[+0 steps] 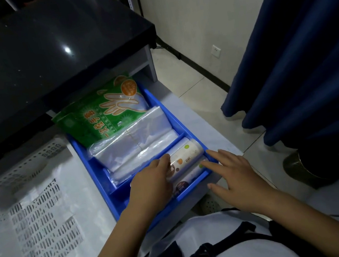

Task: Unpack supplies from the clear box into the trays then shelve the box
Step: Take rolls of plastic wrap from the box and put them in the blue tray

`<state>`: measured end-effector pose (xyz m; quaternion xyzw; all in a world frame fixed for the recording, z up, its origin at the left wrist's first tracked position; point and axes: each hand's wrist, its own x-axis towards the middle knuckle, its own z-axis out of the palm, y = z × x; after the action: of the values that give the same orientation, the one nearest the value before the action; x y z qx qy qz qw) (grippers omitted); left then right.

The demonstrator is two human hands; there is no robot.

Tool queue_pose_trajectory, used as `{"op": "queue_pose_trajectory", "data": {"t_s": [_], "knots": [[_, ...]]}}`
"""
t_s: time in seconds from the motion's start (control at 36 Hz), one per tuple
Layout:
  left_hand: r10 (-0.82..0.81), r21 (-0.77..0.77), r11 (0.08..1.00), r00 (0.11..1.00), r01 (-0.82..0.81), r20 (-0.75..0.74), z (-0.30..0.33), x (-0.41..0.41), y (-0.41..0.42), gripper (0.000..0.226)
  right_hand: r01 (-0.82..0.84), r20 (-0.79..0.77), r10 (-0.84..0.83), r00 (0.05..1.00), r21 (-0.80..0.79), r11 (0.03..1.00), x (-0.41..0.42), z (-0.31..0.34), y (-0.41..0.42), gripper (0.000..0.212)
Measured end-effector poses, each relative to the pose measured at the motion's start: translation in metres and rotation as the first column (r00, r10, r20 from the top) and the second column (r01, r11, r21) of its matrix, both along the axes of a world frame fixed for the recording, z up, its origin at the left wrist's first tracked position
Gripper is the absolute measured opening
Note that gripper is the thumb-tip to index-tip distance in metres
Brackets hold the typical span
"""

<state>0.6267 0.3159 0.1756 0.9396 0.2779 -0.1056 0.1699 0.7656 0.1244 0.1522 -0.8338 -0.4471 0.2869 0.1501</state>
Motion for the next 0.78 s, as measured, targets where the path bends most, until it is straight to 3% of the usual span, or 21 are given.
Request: {"op": "queue_pose_trajectory", "data": {"t_s": [0.25,0.42,0.58,0.78], "knots": [[-0.015,0.042,0.999,1.0,0.014,0.018,-0.011,-0.004,0.002,0.087,-0.057,0.035,0.059,0.998,-0.038,0.998,-0.004,-0.001,0.004,0.062],[-0.011,0.036,0.999,0.999,0.01,0.034,-0.012,-0.004,0.004,0.095,0.035,0.021,-0.039,0.999,0.148,0.988,0.003,0.012,0.013,0.059],[0.0,0.013,1.0,1.0,-0.001,0.018,-0.01,-0.001,0.003,0.092,-0.214,0.173,0.21,0.962,-0.001,0.977,0.012,0.01,0.038,0.066],[0.03,0.001,1.0,0.999,-0.03,0.013,-0.01,-0.002,0.002,0.09,-0.266,0.282,0.263,0.923,-0.028,0.964,0.021,0.007,0.04,0.062]]}}
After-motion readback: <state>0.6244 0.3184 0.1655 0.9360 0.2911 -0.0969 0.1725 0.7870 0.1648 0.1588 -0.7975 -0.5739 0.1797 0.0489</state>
